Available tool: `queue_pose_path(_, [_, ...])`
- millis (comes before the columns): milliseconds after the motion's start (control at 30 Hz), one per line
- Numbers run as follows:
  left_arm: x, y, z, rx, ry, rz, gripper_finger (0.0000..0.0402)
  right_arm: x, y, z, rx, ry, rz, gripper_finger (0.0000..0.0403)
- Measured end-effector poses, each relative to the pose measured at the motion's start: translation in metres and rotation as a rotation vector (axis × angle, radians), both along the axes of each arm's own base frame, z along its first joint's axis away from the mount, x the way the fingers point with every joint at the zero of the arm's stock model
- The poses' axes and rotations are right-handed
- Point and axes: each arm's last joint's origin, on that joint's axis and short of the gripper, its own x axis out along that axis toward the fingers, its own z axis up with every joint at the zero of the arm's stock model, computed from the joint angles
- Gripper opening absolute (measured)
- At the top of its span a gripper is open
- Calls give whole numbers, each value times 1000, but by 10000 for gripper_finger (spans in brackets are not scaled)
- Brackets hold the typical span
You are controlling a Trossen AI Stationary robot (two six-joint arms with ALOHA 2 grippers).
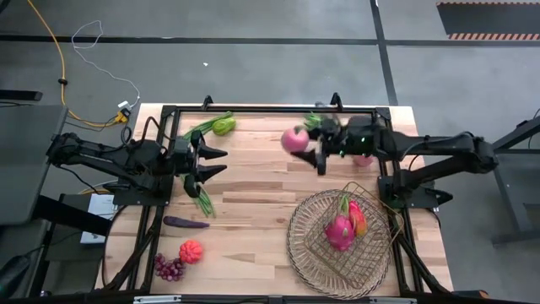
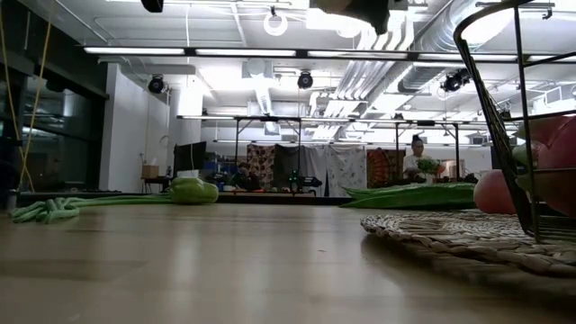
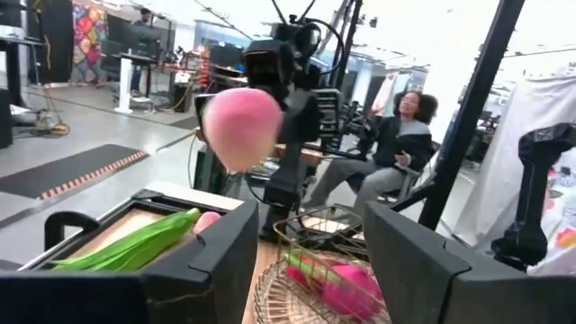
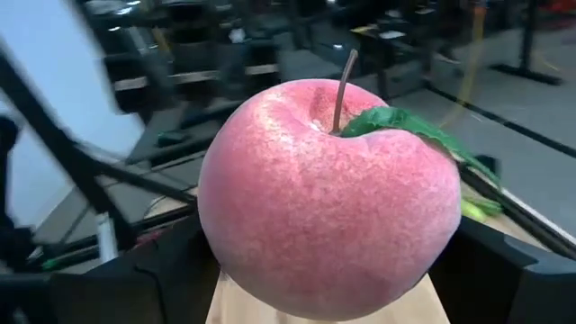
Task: Build produce basket
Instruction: Put the left peach into the wire basket
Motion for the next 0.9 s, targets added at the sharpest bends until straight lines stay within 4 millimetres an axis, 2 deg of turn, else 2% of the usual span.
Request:
queue_pose_path(167, [0,0,0,-12,-1,-1,191,21,27,-25,-38,110,38,309])
queue_pose_path(333, [0,0,0,-16,0,-1,191,34,39,-40,-70,163,45,309])
queue_pose_path(500, [0,0,0,-17,1,-2,191,36,40,-41,-74,152,45,322])
queue_pose_path(900, [0,0,-1,-17,3,-5,191,36,40,-41,-91,155,63,313])
